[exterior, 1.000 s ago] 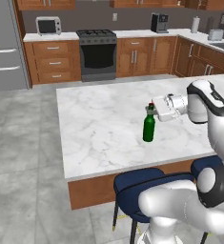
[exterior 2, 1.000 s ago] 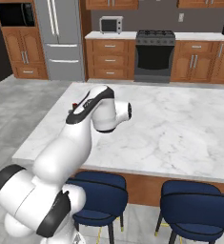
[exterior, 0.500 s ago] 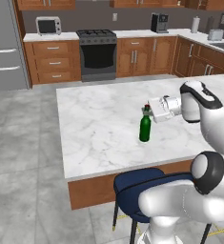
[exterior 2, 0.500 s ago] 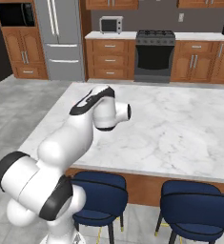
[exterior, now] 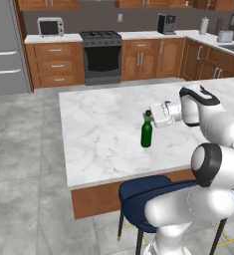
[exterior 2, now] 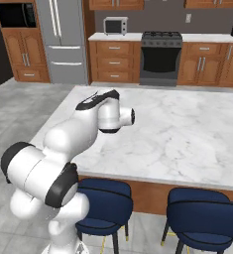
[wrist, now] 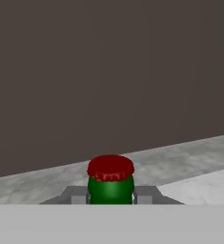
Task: Get the candle and the beer from the cabinet and move them to the dining counter.
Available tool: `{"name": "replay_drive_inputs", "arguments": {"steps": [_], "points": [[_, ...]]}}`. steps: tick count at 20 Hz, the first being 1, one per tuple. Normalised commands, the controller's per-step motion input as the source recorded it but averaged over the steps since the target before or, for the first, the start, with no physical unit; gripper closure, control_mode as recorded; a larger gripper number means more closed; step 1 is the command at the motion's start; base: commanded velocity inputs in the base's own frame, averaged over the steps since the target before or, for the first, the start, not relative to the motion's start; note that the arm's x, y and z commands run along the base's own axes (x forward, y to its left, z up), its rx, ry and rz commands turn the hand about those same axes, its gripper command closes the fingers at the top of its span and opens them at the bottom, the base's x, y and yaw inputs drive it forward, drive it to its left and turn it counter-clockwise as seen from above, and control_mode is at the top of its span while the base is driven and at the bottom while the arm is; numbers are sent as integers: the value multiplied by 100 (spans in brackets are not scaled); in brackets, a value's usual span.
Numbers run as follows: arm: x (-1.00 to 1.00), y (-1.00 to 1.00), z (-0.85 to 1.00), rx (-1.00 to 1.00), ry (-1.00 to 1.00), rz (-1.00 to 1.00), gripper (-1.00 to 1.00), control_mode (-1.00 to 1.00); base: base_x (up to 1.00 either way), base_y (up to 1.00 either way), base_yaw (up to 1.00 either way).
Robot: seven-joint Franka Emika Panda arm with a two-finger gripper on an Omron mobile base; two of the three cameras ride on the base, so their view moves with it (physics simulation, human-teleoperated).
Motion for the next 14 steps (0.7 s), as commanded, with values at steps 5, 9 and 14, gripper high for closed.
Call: {"name": "replay_drive_inputs", "arguments": {"steps": [5, 9, 14], "points": [[14, 0, -31, 0, 0, 0, 100, -100, 0, 0, 0], [7, 0, -31, 0, 0, 0, 100, -100, 0, 0, 0], [5, 0, -27, 0, 0, 0, 100, -100, 0, 0, 0]]}}
